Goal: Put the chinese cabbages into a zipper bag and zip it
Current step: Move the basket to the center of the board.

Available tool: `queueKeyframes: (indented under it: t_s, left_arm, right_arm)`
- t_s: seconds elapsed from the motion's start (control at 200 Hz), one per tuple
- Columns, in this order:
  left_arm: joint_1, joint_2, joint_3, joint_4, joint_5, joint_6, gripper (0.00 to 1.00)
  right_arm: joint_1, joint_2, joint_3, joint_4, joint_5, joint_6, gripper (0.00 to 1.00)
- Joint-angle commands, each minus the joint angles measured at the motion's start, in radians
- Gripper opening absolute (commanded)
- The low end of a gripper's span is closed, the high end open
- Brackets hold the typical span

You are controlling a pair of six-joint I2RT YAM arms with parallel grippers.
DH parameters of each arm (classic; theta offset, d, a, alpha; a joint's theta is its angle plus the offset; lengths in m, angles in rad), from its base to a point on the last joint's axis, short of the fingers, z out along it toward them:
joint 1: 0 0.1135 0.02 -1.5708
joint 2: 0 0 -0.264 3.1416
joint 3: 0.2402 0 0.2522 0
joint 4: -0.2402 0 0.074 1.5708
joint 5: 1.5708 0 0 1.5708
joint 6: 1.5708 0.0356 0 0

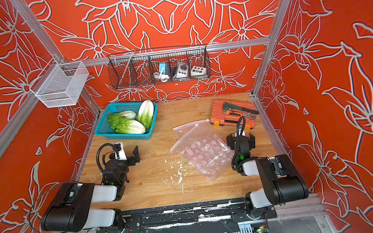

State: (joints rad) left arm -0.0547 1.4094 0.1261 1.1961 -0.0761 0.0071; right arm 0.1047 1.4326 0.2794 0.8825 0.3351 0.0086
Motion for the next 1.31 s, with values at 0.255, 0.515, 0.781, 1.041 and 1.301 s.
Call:
queueKeyframes:
  t_s: [0.255,0.515,0.781,1.041,1.301]
  left_arm:
    - [0.013,-0.002,0.001,0.008,0.026,0.007,0.99]
    - [0.013,-0.003,0.001,0.009,0.027,0.007,0.99]
    - [0.02,-0.003,0.001,0.009,0.037,0.005,0.99]
    - [-0.077,-0.345,-0.008,-0.281,-0.239,-0.086,0.99]
    - [-0.181,-0.613,0.225,-0.719,-0.313,-0.219,0.99]
  right_arm:
    - [0.001,0.002,0.014,0.012,0.005,0.0,0.99]
    - [-0.011,0.001,0.017,0.004,-0.018,0.005,0.99]
    - [-0.033,-0.007,0.015,-0.003,-0.059,0.012,0.99]
    - [0.014,-0.297,0.106,-0.381,-0.011,0.01,0.99]
    - [0.081,-0.494,0.427,-1.131,-0.186,0.515,0.99]
